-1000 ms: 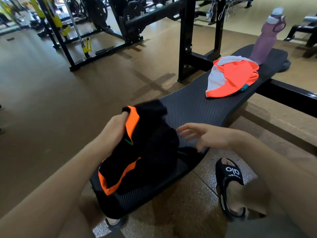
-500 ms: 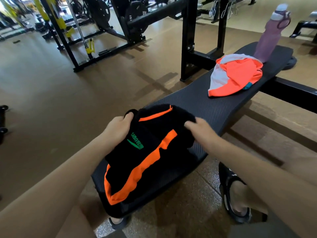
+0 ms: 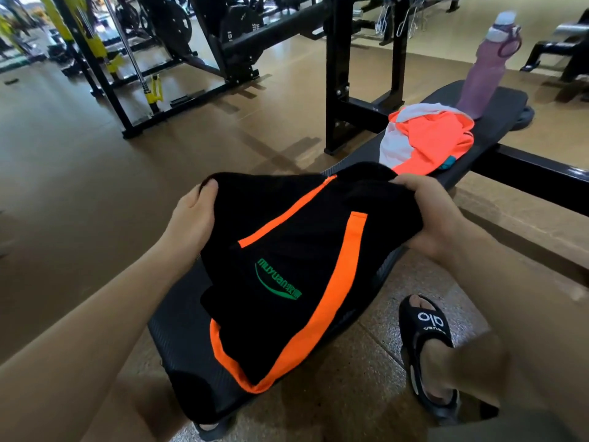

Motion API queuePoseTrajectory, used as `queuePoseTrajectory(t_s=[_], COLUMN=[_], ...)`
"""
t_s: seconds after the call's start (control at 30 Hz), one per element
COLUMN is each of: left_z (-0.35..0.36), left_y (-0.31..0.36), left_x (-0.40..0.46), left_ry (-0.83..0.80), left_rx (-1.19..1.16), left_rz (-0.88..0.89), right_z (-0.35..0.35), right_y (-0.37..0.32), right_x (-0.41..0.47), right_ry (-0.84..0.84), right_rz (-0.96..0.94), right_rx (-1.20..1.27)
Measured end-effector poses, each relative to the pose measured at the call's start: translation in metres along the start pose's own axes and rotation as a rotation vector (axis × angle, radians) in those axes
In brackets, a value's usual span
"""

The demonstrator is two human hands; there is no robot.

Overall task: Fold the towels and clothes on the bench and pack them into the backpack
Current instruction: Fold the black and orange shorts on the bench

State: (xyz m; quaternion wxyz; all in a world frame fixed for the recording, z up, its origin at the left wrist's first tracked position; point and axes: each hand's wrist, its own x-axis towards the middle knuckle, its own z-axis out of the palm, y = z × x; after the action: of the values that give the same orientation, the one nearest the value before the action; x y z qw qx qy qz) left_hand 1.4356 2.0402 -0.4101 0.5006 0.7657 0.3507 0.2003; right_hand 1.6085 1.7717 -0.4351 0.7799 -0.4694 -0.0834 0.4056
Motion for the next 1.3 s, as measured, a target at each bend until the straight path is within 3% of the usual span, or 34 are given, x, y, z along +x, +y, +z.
queuePoseTrajectory(t_s=[0.1,0.23,0.33,0.4,0.5,0.53,0.6,0.67,0.73,0.83,0.93,1.03,1.1,1.17,1.3], left_z=[0.001,0.008,0.011,0.011,0.005,0.001,-0.002,0.003,0.012,0.016,0.008,-0.005,-0.014,-0.020,-0.026], left_y=[-0.005,-0.023,-0.022,-0.016,-0.009,-0.006,-0.003,-0.012,-0.028,-0.058,-0.071,-0.074,-0.076,-0.076,-0.062], left_x=[0.015,0.023,0.021,0.022,0.041,0.048,0.058,0.056,0.040,0.021,0.011,-0.003,-0.014,-0.023,-0.020], left_ry=[-0.071,-0.243,-0.263,-0.184,0.031,0.041,-0.109,-0.341,-0.512,-0.459,-0.434,-0.620,-0.675,-0.590,-0.288], left_rx=[0.013,0.114,0.067,0.046,-0.053,-0.064,-0.035,0.084,0.217,0.333,0.280,0.154,0.219,0.178,-0.202], left_rz=[-0.127,-0.245,-0.241,-0.159,0.001,0.003,-0.134,-0.319,-0.364,-0.417,-0.521,-0.570,-0.500,-0.405,-0.346], right_z=[-0.009,-0.012,-0.011,-0.010,-0.011,-0.015,-0.028,-0.040,-0.045,-0.043,-0.043,-0.040,-0.040,-0.038,-0.038], right_y=[0.000,0.017,0.020,0.013,-0.004,-0.011,-0.018,-0.011,0.011,0.042,0.050,0.045,0.040,0.034,0.020], right_x=[0.008,0.012,0.011,0.009,0.012,0.018,0.034,0.047,0.054,0.056,0.060,0.060,0.059,0.057,0.053], right_ry=[0.045,-0.031,-0.141,-0.156,-0.082,0.009,0.233,0.376,0.346,0.211,0.330,0.417,0.464,0.475,0.500], right_rz=[0.053,0.359,0.452,0.461,0.290,0.185,0.026,0.063,0.212,0.272,0.122,0.005,-0.040,-0.086,-0.242], right_rx=[-0.129,-0.555,-0.814,-0.859,-0.543,-0.380,-0.171,-0.309,-0.623,-0.982,-1.170,-1.025,-0.828,-0.760,-0.795])
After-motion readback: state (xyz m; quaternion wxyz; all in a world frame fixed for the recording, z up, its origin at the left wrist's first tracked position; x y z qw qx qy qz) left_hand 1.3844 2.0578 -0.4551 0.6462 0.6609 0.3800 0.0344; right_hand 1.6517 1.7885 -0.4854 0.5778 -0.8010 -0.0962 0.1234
